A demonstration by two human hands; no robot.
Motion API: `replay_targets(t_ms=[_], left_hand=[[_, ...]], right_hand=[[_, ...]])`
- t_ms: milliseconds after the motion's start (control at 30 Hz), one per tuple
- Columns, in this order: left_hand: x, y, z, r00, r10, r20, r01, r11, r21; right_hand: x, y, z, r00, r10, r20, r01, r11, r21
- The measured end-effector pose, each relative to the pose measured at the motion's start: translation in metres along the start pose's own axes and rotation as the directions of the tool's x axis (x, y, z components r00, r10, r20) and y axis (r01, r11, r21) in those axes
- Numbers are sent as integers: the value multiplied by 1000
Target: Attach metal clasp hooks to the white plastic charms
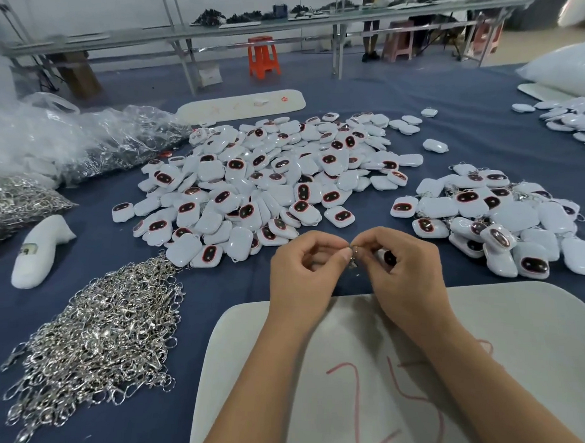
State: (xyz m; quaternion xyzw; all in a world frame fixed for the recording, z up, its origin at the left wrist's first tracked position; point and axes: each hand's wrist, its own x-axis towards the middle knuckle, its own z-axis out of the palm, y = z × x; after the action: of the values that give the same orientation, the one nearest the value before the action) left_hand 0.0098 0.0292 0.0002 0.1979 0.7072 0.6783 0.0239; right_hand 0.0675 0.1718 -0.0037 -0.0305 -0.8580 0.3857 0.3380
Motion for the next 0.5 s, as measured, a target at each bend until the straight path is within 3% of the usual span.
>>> replay_targets(t_ms=[167, 500], left_hand=[[-1, 0, 0, 998, 12, 69, -16, 998, 54], [-1, -2, 2, 999, 19, 45, -25, 993, 118]], right_hand=[[-1, -1, 2, 999, -37, 7, 38, 996, -77], [-1, -5, 1, 997, -76, -25, 73, 993, -90]])
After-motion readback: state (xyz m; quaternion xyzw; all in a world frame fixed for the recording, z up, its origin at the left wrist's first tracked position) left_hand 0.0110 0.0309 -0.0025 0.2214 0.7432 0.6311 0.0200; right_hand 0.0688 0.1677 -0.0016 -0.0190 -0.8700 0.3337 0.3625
